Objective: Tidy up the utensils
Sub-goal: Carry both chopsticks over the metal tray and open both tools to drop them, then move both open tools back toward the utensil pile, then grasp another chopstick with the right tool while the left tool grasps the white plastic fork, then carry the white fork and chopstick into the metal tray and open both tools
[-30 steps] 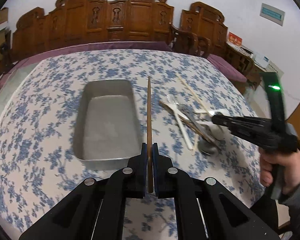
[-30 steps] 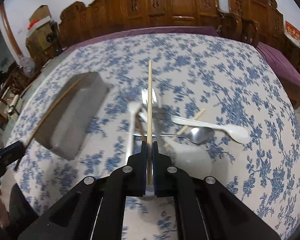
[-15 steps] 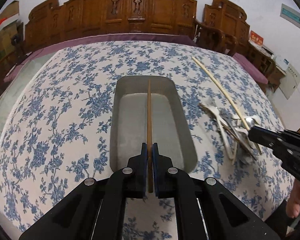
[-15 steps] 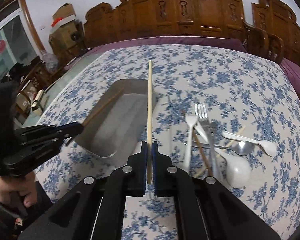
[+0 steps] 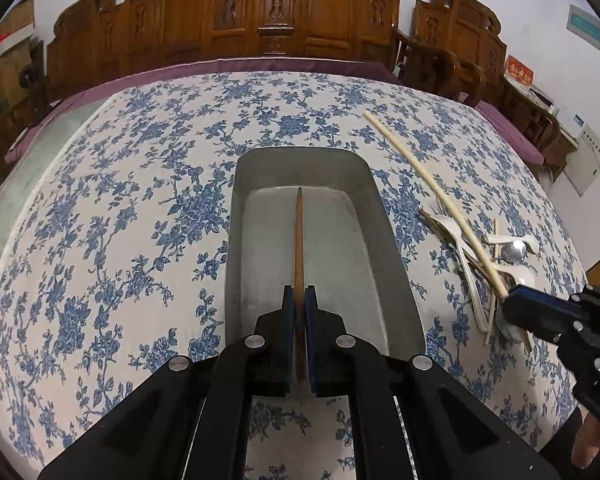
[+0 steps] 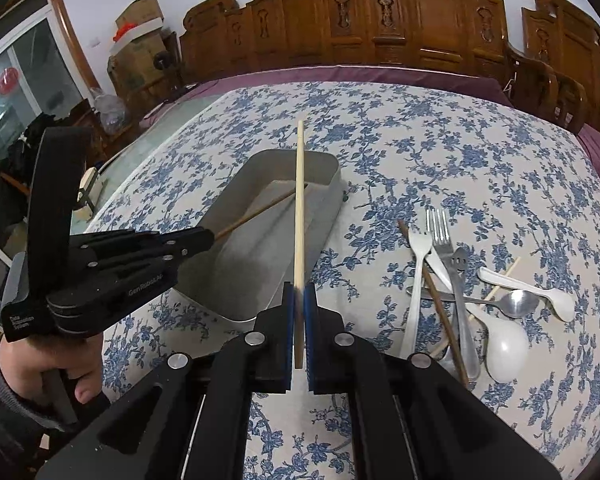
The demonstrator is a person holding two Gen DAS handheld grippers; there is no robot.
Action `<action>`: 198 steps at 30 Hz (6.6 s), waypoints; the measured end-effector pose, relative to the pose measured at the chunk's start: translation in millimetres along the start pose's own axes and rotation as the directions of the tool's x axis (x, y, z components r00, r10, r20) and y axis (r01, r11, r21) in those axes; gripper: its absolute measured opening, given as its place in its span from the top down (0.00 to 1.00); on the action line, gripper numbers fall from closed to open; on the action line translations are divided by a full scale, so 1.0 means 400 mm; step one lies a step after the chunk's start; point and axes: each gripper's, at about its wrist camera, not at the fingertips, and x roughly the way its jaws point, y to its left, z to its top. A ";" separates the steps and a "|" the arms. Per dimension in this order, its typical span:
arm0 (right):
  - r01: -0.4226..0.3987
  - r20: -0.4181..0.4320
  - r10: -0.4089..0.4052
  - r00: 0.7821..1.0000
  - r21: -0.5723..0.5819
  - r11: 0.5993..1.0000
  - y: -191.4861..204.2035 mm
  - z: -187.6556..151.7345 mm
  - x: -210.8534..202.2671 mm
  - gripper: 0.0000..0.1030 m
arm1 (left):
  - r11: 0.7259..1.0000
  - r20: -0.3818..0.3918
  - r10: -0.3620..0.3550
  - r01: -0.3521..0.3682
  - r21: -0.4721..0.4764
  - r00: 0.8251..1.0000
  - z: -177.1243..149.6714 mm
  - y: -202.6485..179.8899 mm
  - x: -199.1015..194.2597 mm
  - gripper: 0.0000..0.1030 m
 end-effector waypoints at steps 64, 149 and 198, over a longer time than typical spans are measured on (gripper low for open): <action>0.026 0.113 -0.018 0.993 -0.070 0.997 -0.100 -0.073 -0.149 0.87 | 0.989 0.186 -0.095 0.072 0.127 0.978 -0.026 -0.081 -0.282 0.67; 0.049 0.124 -0.058 0.991 0.070 0.996 -0.399 -0.167 -0.278 0.96 | 0.975 -0.100 -0.117 0.133 0.178 0.988 -0.009 -0.453 0.202 0.74; 0.120 0.248 -0.103 0.963 -0.051 0.991 -0.161 -0.017 -0.310 0.95 | 0.990 0.035 0.001 -0.006 0.141 0.999 0.047 -0.130 -0.046 0.97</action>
